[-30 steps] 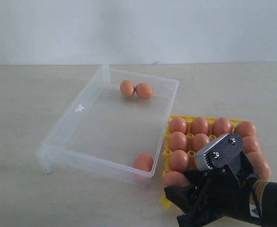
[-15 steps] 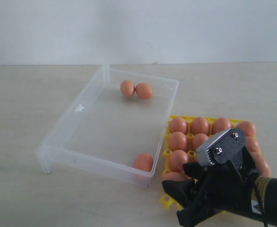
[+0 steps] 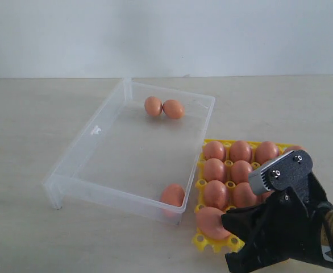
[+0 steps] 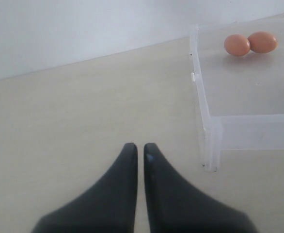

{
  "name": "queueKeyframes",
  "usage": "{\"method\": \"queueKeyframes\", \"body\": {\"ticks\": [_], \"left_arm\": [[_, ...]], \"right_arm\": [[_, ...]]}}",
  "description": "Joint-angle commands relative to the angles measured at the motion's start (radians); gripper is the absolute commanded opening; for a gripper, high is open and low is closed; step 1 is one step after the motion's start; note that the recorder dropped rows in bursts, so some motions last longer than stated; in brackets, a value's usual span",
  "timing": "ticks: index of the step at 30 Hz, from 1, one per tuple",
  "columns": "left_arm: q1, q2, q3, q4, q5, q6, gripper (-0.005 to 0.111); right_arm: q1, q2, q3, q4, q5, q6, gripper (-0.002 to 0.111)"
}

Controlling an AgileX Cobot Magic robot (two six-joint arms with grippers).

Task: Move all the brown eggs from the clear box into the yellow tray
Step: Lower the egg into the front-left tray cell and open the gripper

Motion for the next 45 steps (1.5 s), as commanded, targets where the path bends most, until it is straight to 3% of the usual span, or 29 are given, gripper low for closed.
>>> {"method": "queueKeyframes", "body": {"ticks": [1, 4, 9, 15, 28, 45], "left_arm": [[0.004, -0.004, 0.004, 0.000, -0.004, -0.011, 0.004], [0.004, -0.004, 0.004, 0.000, -0.004, -0.011, 0.004], [0.004, -0.004, 0.004, 0.000, -0.004, -0.011, 0.004], [0.004, -0.004, 0.004, 0.000, -0.004, -0.011, 0.004], [0.004, -0.004, 0.004, 0.000, -0.004, -0.011, 0.004], [0.004, -0.004, 0.004, 0.000, -0.004, -0.011, 0.004]], "right_arm": [[-0.001, -0.006, 0.000, -0.021, 0.043, 0.023, 0.000], [-0.001, 0.044, 0.000, -0.019, 0.093, -0.014, 0.000], [-0.001, 0.096, 0.000, 0.001, -0.038, -0.029, 0.000], [-0.001, 0.097, 0.000, 0.037, -0.035, -0.048, 0.000], [-0.001, 0.097, 0.000, 0.200, -0.012, -0.267, 0.000], [-0.001, 0.150, 0.000, 0.208, -0.112, -0.267, 0.000]]}}
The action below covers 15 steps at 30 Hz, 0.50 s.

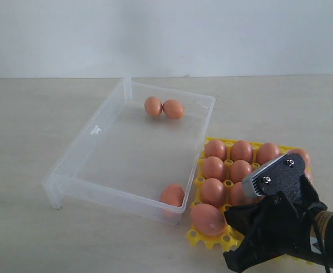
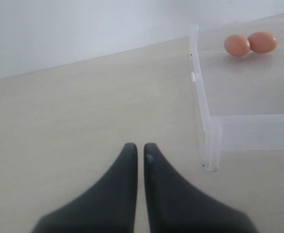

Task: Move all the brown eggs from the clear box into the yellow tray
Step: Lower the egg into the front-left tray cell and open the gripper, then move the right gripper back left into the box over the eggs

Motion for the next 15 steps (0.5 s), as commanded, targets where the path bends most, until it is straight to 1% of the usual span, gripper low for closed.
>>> {"method": "queueKeyframes", "body": {"ticks": [1, 9, 15], "left_arm": [[0.004, -0.004, 0.004, 0.000, -0.004, -0.011, 0.004], [0.004, -0.004, 0.004, 0.000, -0.004, -0.011, 0.004], [0.004, -0.004, 0.004, 0.000, -0.004, -0.011, 0.004]], "right_arm": [[-0.001, 0.029, 0.000, 0.001, -0.024, 0.007, 0.000], [-0.001, 0.088, 0.000, -0.003, -0.029, 0.011, 0.000], [-0.001, 0.088, 0.000, -0.003, -0.040, 0.011, 0.000]]}}
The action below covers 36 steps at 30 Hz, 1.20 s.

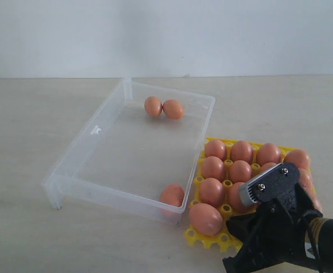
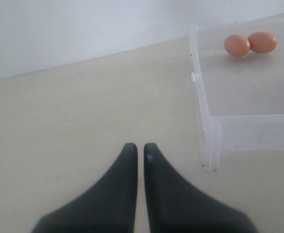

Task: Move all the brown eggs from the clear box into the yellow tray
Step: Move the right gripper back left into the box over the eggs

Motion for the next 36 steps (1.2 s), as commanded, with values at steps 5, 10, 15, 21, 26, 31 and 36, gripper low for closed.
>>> {"method": "queueKeyframes", "body": {"ticks": [5, 10, 15, 21, 26, 31, 36], "left_arm": [[0.004, -0.004, 0.004, 0.000, -0.004, -0.011, 0.004], [0.004, -0.004, 0.004, 0.000, -0.004, -0.011, 0.004], [0.004, -0.004, 0.004, 0.000, -0.004, -0.011, 0.004], [0.004, -0.004, 0.004, 0.000, -0.004, -0.011, 0.004], [0.004, -0.004, 0.004, 0.000, -0.004, -0.011, 0.004], [0.004, -0.004, 0.004, 0.000, -0.004, -0.011, 0.004], [0.004, -0.004, 0.004, 0.000, -0.004, -0.011, 0.004]], "right_arm": [[-0.001, 0.002, 0.002, -0.040, -0.114, 0.006, 0.000], [-0.001, 0.002, 0.002, -0.045, -0.117, 0.006, 0.000], [-0.001, -0.001, 0.002, -0.010, -0.074, 0.042, 0.000], [-0.001, -0.121, 0.002, 0.201, -0.143, -0.137, 0.000], [-0.001, -0.281, -0.080, 0.181, -0.091, -0.289, 0.000], [-0.001, -0.318, -0.500, 0.201, 0.594, -0.206, 0.000], [-0.001, -0.112, -0.921, 0.196, 1.239, -0.319, 0.000]]}}
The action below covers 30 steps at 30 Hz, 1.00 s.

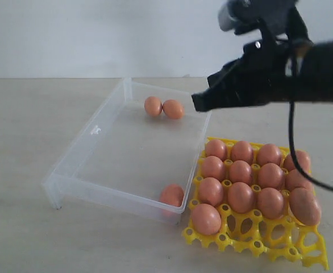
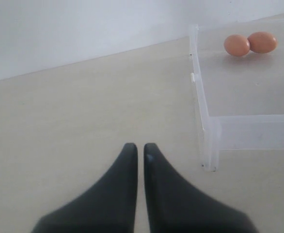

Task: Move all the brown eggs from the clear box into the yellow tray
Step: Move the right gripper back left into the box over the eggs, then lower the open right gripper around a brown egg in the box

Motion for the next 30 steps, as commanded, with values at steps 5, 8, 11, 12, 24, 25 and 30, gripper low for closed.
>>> {"method": "queueKeyframes", "body": {"ticks": [5, 8, 11, 12, 24, 25, 30], "left_arm": [[0.004, -0.004, 0.004, 0.000, -0.004, -0.011, 0.004], [0.004, -0.004, 0.004, 0.000, -0.004, -0.011, 0.004], [0.004, -0.004, 0.004, 0.000, -0.004, -0.011, 0.004], [0.004, -0.004, 0.004, 0.000, -0.004, -0.011, 0.004], [0.004, -0.004, 0.004, 0.000, -0.004, -0.011, 0.004], [0.004, -0.004, 0.004, 0.000, -0.004, -0.011, 0.004], [0.004, -0.004, 0.004, 0.000, -0.004, -0.011, 0.004]], "right_arm": [[-0.001, 0.378, -0.496, 0.018, 0.707, -0.094, 0.000], [0.001, 0.497, -0.582, 0.063, 0.693, -0.144, 0.000], [0.001, 0.593, -0.671, 0.232, 0.689, -0.308, 0.014], [0.001, 0.621, -0.698, 0.309, 0.664, -0.423, 0.030], [-0.001, 0.858, -0.703, 0.112, 0.114, -0.754, 0.055], [-0.001, 0.866, -0.703, 0.110, 0.072, -0.752, 0.055], [-0.001, 0.884, -0.703, 0.107, -0.025, -0.752, 0.055]]}}
